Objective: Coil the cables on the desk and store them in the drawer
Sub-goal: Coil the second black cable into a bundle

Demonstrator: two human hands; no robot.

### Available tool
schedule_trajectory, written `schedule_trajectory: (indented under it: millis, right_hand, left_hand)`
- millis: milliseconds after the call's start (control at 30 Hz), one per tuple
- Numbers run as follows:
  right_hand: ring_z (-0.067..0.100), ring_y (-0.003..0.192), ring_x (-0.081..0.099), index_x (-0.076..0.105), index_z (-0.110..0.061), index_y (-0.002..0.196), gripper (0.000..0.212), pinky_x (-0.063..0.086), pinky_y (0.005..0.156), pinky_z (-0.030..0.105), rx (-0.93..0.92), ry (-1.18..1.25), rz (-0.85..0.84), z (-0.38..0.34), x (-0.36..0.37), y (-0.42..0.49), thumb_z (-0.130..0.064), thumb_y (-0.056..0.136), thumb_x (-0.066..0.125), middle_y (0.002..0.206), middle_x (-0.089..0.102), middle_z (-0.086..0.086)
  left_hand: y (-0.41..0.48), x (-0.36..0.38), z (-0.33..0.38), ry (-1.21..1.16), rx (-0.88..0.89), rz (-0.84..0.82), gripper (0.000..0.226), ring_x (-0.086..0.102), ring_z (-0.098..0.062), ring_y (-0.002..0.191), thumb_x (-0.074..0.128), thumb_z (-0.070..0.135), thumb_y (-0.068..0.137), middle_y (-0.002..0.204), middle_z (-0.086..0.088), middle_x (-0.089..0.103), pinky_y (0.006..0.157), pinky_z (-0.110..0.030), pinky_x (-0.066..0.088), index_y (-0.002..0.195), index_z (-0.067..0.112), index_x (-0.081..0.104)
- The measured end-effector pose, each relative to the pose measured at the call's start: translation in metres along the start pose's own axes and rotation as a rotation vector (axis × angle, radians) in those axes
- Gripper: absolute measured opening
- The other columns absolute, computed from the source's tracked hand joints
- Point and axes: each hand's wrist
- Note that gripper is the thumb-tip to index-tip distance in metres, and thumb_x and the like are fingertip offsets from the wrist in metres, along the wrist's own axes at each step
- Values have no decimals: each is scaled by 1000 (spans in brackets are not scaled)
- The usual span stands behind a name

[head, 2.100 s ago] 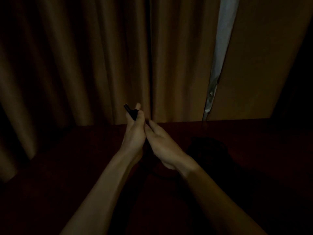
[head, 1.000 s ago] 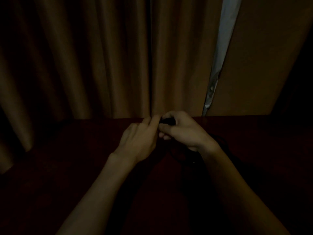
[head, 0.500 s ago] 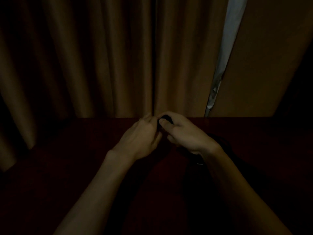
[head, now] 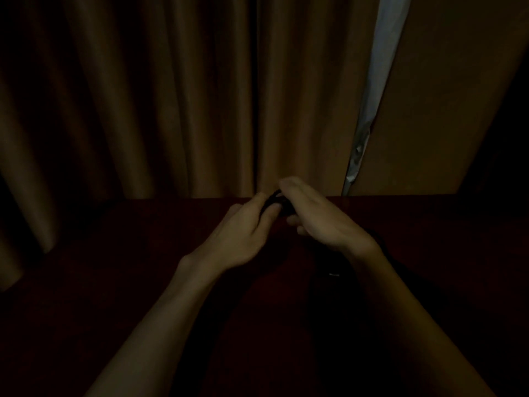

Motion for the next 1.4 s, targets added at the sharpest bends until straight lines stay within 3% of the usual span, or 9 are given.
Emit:
schedule_trajectory:
  millis: [167, 267, 367, 500, 700, 833, 933, 1067, 1400]
  right_hand:
    - [6, 66, 52, 67, -24, 101, 38, 43, 64, 29, -115, -14, -13, 2, 0, 2, -38, 108, 33, 75, 57, -5]
    - [4, 66, 58, 70, -43, 104, 30, 47, 64, 24, -257, -57, 22, -5, 3, -2, -34, 110, 41, 70, 64, -11]
    - [-2, 68, 57, 76, -29, 107, 23, 44, 68, 19, -360, -56, 163, -4, 8, 2, -25, 106, 54, 90, 65, -14]
    - [-1, 72, 59, 77, -26, 113, 19, 44, 70, 16, -343, 5, 203, 3, 13, 8, -24, 102, 61, 115, 62, 2]
    - [-2, 65, 62, 71, -23, 117, 24, 43, 54, 10, -334, 205, 222, -4, 14, 4, -18, 107, 50, 111, 68, 3]
    - [0, 93, 64, 69, -23, 111, 42, 48, 82, 22, -301, 39, 225, -5, 19, 2, -43, 110, 31, 103, 69, -6]
    - [3, 67, 61, 61, -28, 79, 48, 44, 64, 22, -295, -153, 224, -1, 20, 1, -59, 104, 34, 69, 64, -14]
    - [3, 49, 49, 52, -18, 68, 43, 36, 49, 19, -384, -198, 317, 4, 19, 6, -33, 108, 45, 57, 53, -11]
    - [1, 54, 54, 61, -13, 84, 32, 43, 52, 17, -385, -66, 237, 2, 8, 6, -21, 109, 42, 63, 55, -10]
  left_hand:
    - [-1, 0, -9, 224, -123, 81, 31, 52, -14, 59, 35, 42, 107, 73, 4, 54, 59, -33, 40, 110, 16, 53]
    - [-2, -5, -10, 298, -159, 103, 28, 54, -19, 63, 32, 42, 108, 77, -1, 56, 59, -36, 41, 111, 18, 47]
    - [-2, -5, -11, 342, -143, 65, 30, 62, -33, 75, 33, 42, 107, 90, -10, 65, 61, -37, 43, 120, 18, 46]
    - [1, -6, -7, 72, -115, 65, 30, 68, -19, 88, 37, 43, 107, 98, 3, 69, 70, -33, 46, 119, 23, 55]
    - [-1, -4, 19, -339, -65, 73, 34, 46, -5, 47, 34, 36, 108, 55, 12, 52, 48, -27, 36, 86, 25, 56]
    - [0, 3, 17, -140, 8, 106, 32, 56, -14, 52, 35, 26, 109, 67, 1, 62, 51, -34, 42, 92, 11, 58]
    - [1, 2, 8, 104, 73, 106, 25, 58, -17, 52, 38, 25, 107, 69, -4, 62, 53, -39, 47, 107, 7, 56]
    - [2, 6, 7, 207, 90, 24, 25, 61, -30, 61, 34, 28, 107, 80, -14, 65, 58, -45, 50, 108, 9, 51]
    - [3, 1, 19, -18, 139, -60, 33, 58, 0, 50, 32, 38, 105, 65, 11, 58, 48, -10, 36, 116, 13, 51]
Point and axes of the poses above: each hand's wrist, its own y-axis towards the middle knuckle, its own x-axis out of the palm, z = x × y
